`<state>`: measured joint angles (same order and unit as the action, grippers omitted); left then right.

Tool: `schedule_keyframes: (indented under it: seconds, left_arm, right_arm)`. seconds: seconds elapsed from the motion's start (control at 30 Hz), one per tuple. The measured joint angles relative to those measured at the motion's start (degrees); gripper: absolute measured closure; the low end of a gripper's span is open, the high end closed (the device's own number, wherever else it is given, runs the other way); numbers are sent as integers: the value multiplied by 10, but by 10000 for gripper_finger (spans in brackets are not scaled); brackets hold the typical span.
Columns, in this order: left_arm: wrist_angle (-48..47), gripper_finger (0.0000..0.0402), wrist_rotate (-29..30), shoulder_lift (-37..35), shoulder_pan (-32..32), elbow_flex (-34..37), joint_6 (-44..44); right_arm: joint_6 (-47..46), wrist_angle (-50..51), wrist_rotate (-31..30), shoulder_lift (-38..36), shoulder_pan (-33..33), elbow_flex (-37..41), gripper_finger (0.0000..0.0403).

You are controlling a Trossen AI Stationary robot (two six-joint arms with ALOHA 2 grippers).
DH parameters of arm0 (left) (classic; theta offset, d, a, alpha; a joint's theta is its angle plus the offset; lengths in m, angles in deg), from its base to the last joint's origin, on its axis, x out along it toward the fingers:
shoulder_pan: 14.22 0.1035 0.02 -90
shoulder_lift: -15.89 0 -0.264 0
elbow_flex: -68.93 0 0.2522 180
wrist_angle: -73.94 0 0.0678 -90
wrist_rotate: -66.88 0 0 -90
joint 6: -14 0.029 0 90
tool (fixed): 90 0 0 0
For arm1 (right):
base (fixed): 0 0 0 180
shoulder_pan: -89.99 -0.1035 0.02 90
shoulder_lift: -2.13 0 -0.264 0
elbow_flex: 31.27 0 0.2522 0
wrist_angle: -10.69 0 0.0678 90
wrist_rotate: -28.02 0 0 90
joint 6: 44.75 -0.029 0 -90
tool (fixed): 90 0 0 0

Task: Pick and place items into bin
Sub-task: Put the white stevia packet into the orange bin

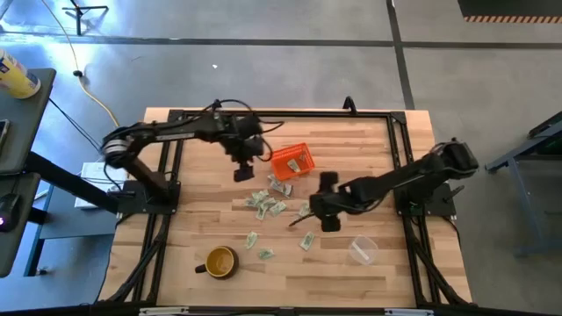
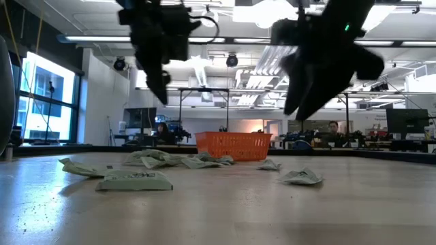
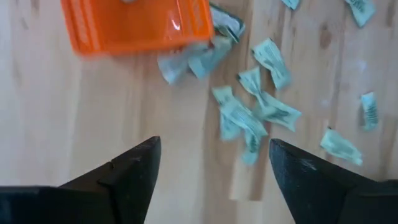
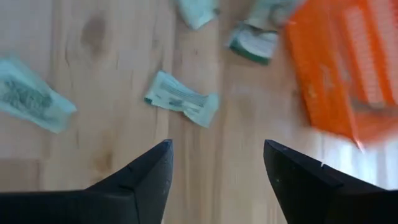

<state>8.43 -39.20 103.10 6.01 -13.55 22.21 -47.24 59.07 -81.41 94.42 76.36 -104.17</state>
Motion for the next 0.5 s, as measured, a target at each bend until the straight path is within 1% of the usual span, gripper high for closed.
schedule_keyframes:
  seconds: [0.07, 0.17, 0.27, 0.33, 0.4, 0.5]
  left_arm:
    - [27, 84, 6, -45, -10, 49, -50]
    - [85, 97, 23, -122, -30, 131, -144]
    - [145, 103, 56, -193, -60, 208, -257]
    - [167, 103, 81, -233, -86, 248, -322]
    - [187, 100, 113, -263, -115, 277, -377]
    - [187, 96, 154, -287, -152, 301, -430]
  right_arm:
    - [78, -28, 10, 20, 14, 0, 170]
    - [171, -71, 49, 40, 39, 0, 175]
    - [209, -84, 124, 56, 65, 0, 175]
    - [226, -86, 169, 64, 77, 0, 173]
    - [256, -94, 189, 72, 85, 0, 172]
    - [288, -114, 205, 87, 96, 0, 170]
